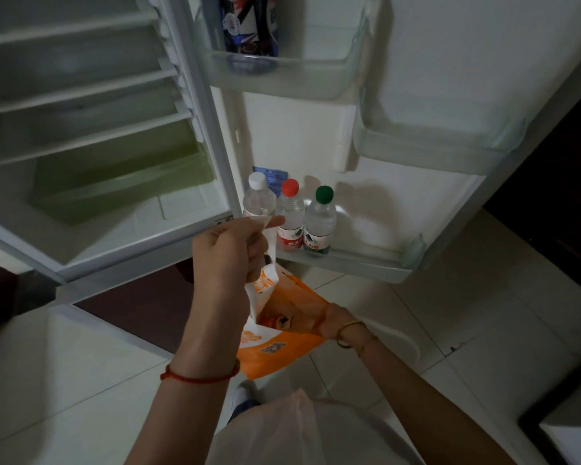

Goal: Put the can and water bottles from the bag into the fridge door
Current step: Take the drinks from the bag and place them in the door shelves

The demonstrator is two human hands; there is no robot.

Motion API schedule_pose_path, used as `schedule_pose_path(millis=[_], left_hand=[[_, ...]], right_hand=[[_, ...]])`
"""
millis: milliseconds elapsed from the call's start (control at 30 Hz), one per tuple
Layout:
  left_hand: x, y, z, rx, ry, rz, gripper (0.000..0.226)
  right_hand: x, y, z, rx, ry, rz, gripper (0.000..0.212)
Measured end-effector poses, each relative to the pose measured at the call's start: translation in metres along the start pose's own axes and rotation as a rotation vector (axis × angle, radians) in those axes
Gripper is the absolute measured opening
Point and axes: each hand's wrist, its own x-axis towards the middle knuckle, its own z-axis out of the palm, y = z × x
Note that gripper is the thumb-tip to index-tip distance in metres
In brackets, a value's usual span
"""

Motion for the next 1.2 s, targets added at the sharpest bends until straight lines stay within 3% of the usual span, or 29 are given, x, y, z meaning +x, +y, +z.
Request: schedule_pose_path(millis=[100,233,333,433,600,733,933,1200], left_hand=[[-0.003,-0.001,-0.001,-0.021,0.014,0.002,0.026],[-0.007,-0.005,-0.001,-0.021,0.037,0.011,0.027],[-0.009,-0.008,0.003,-0.029,0.034,0.011,0.028],[-0.012,-0.011,0.010,-0.056,0.037,-0.019,0.028],[-0.019,-0.016,0.027,-0.074,0.039,-0.046,0.040],[-0.021,-0.015,0.039,-0.083,0.016,-0.072,0.028],[-0.013,-0.012,0.035,-0.067,0.034,-0.005,0.027],[-0.008,-0.011,0.019,-0.028,0.095,-0.004,0.025]], right_hand=[[0.014,0.009,0.004,0.056,0.048,0.006,0.036],[0.003,0.001,-0.007,0.076,0.201,-0.104,0.041],[-0.006,0.004,-0.017,0.044,0.261,-0.158,0.019],[-0.027,0.008,-0.040,0.007,0.320,-0.219,0.015],[-0.061,0.026,-0.083,0.206,0.544,-0.239,0.012],[-0.087,0.034,-0.123,0.262,0.772,-0.263,0.024],[-0.111,0.035,-0.159,0.351,0.999,-0.287,0.017],[-0.074,0.017,-0.167,0.276,1.051,-0.319,0.018]])
